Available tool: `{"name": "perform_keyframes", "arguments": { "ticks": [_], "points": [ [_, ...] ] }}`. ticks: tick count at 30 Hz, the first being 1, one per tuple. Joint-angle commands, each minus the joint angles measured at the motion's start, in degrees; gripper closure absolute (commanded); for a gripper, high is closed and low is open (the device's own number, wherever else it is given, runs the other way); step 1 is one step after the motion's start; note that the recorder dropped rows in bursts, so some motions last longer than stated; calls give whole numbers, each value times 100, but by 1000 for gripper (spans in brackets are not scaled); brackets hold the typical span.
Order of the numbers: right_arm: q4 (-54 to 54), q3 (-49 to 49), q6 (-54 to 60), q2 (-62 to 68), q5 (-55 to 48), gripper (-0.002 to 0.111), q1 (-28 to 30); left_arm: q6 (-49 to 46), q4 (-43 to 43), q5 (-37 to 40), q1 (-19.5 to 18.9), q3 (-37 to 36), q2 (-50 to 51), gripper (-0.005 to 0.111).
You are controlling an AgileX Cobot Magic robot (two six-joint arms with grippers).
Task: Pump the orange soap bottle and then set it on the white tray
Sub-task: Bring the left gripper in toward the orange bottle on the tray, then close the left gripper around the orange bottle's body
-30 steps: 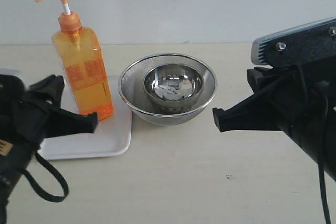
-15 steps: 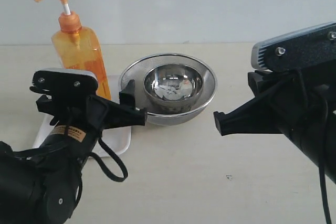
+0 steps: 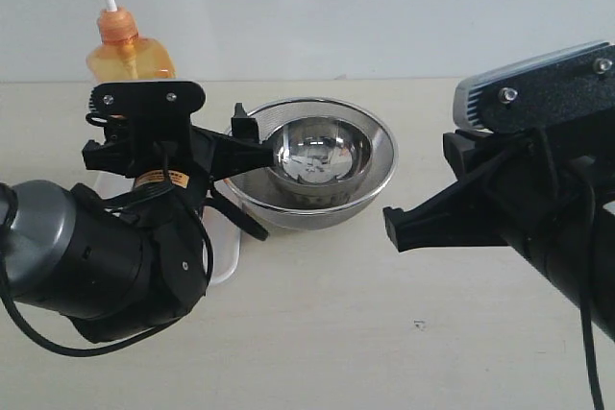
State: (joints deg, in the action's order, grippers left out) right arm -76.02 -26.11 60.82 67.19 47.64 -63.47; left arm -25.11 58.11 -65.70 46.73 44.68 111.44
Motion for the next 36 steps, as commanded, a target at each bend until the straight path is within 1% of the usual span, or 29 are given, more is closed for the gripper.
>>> {"name": "perform_keyframes", "arguments": {
  "ticks": [1, 3, 9, 11, 13, 15, 17, 20, 27, 32, 33, 36],
  "points": [
    [163, 33, -45, 8, 8, 108, -5, -159, 677, 302, 119, 36, -89, 21],
    [175, 33, -69, 8, 8, 108, -5, -409, 1038, 278, 195, 25, -89, 21],
    [229, 33, -92, 8, -66, 108, -5, -626, 1266, 118, 271, 25, -113, 21],
    [229, 33, -92, 8, -93, 108, -5, -624, 1430, 193, 398, 25, -140, 21],
    [247, 33, -92, 8, -91, 108, -5, -829, 1572, 226, 559, 25, -164, 21],
    [253, 33, -92, 8, -91, 108, -5, -1195, 1865, 10, 752, 25, -164, 21],
    [252, 33, -103, 8, -91, 108, -5, -1442, 2214, -364, 942, 25, -167, 21],
    [313, 33, -185, 8, -91, 108, -5, -1384, 2561, -426, 1116, 25, -177, 21],
    [312, 33, -198, 8, -295, 108, -5, -1200, 2384, -426, 1114, -13, -177, 21],
    [312, 33, -198, 8, -306, 108, -5, -1398, 2565, -426, 1103, -114, -177, 21],
    [325, 33, -198, 8, -305, 108, -5, -1303, 2659, -426, 1103, -140, -203, 20],
    [386, 33, -210, 8, -305, 108, -5, -1071, 2792, -426, 1103, -263, -256, 14]
  ]
}}
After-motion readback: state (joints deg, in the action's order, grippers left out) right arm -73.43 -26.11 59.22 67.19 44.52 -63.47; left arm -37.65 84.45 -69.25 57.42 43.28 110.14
